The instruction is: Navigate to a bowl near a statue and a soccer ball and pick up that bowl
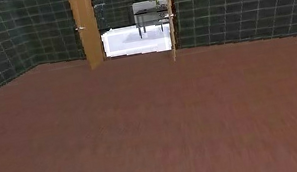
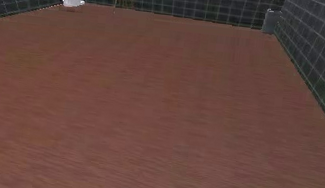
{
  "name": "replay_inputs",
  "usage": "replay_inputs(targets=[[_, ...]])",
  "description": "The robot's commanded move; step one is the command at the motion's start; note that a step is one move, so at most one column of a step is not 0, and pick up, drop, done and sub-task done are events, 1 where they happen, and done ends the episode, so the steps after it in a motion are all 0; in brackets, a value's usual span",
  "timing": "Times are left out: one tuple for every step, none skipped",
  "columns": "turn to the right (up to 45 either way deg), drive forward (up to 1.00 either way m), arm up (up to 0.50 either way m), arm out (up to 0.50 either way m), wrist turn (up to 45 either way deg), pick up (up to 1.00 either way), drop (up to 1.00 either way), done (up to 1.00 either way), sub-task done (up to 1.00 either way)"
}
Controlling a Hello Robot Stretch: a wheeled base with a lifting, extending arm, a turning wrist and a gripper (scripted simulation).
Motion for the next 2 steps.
replay_inputs(targets=[[0.0, 1.0, 0.0, 0.0, 0.0, 0.0, 0.0, 0.0, 0.0], [0.0, 1.0, 0.0, 0.0, 0.0, 0.0, 0.0, 0.0, 0.0]])
